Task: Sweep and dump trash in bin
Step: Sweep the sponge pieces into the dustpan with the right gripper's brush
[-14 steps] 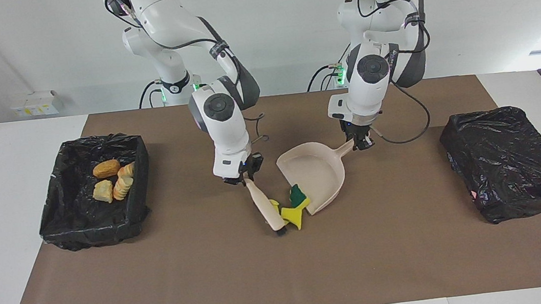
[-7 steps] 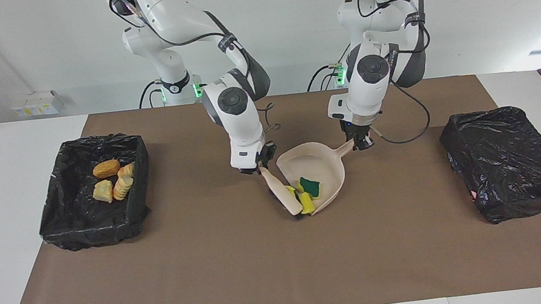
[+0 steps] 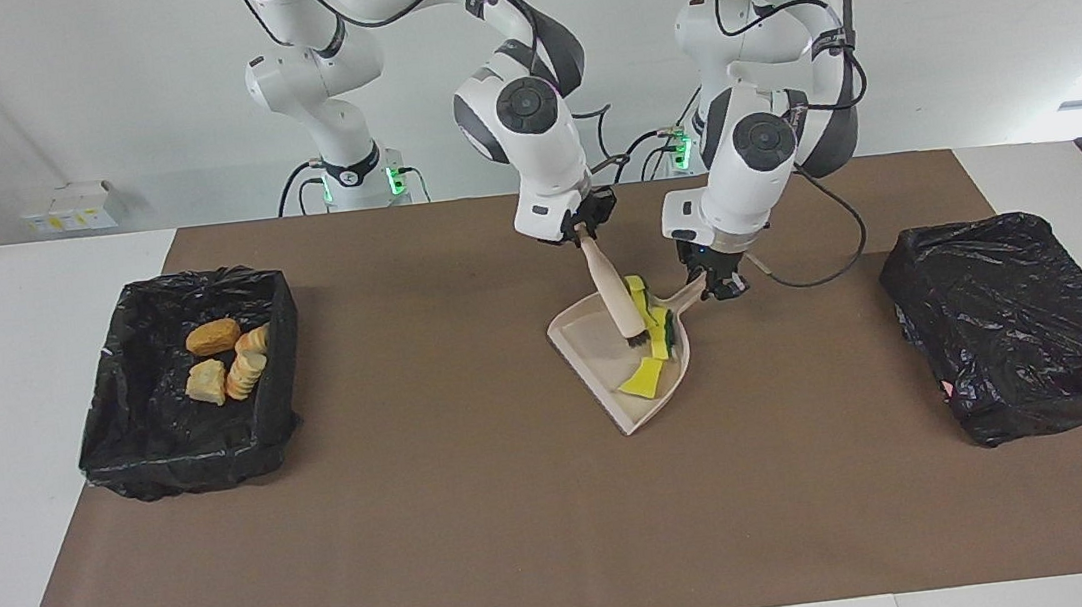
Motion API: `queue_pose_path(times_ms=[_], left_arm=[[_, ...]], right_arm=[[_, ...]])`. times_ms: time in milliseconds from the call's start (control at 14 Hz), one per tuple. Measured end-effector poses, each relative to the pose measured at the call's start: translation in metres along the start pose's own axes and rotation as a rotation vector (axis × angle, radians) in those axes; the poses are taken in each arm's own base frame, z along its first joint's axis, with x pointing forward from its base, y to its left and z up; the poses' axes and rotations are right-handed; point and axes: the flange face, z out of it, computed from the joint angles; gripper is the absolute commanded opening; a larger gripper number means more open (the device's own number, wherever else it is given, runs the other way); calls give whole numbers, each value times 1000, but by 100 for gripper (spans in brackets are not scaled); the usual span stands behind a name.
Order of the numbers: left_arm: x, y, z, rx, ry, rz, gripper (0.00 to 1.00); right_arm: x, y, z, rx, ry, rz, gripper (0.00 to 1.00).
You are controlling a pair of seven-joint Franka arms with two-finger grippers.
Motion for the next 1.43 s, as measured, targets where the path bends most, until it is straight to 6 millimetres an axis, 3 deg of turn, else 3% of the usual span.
queue_pose_path(times_ms=[286,715,858,1216,1431], left_arm=[[-7,-10,-1,-9,13,-31,0],[-15,-16,-4,-38,32,-69,0],[-15,-17,-6,-42,40,-76,0],[-15,-17,-8,-68,71,-101,0],[-14,-18,-10,-67,75,-102,0]], right_arm=[[5,13,-24,15,37,27,0],[1,30,-75,7,59,58,0],[-5,23,-65,-77,72,8,0],[-22,0,11,-294,133,-198,0],[-34,-5,27,-364,88,-253,0]])
